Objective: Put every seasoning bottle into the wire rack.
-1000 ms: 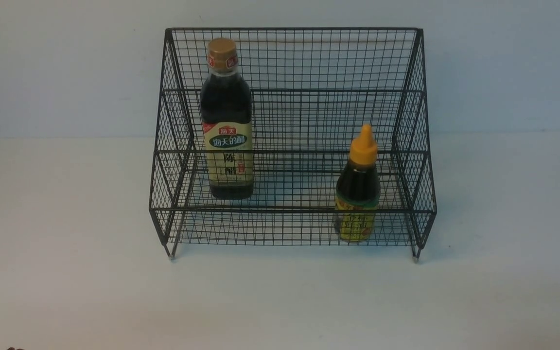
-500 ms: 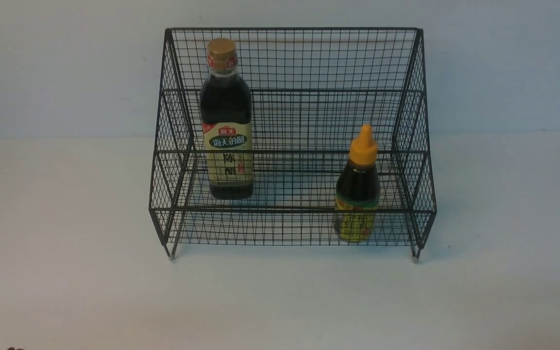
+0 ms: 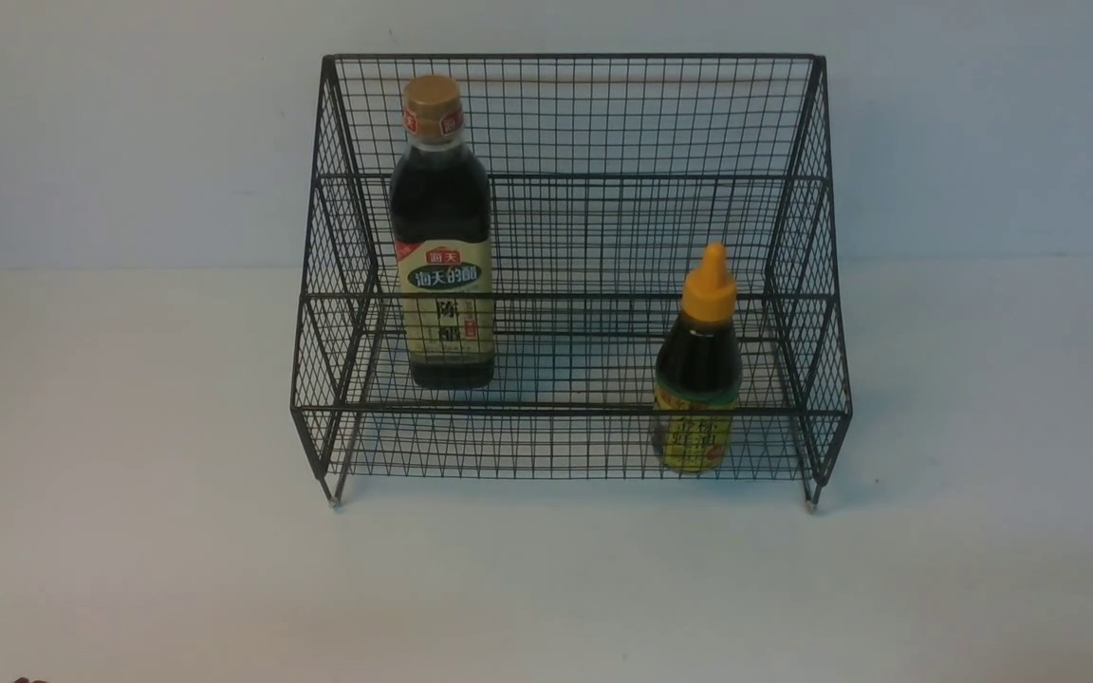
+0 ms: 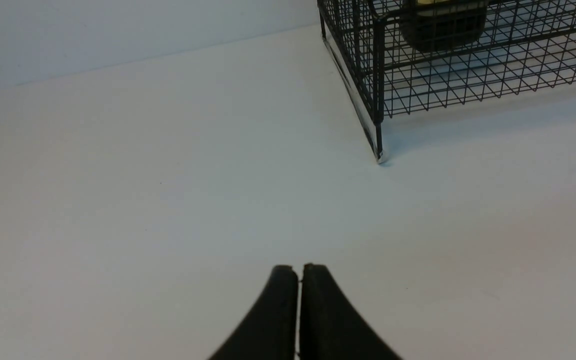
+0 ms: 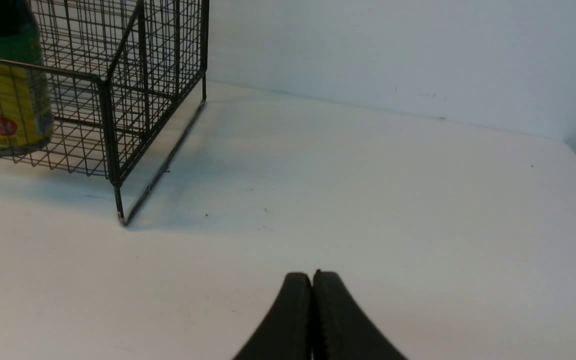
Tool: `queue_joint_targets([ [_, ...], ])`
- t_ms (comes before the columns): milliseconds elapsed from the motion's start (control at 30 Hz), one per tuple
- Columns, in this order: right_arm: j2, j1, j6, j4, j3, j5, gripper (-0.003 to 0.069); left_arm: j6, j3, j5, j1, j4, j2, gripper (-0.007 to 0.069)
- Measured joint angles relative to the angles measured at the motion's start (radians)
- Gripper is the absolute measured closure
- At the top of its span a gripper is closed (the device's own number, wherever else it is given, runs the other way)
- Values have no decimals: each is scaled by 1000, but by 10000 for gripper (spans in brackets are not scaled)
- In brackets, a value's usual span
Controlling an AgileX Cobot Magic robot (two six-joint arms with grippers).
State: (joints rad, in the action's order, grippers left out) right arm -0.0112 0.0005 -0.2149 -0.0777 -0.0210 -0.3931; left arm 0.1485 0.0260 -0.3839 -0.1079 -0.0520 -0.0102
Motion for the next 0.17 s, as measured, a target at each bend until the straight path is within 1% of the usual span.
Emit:
queue_joint_targets([
  [167, 0, 0, 0, 0, 0, 0, 672, 0, 0, 0, 0, 0, 0, 629],
])
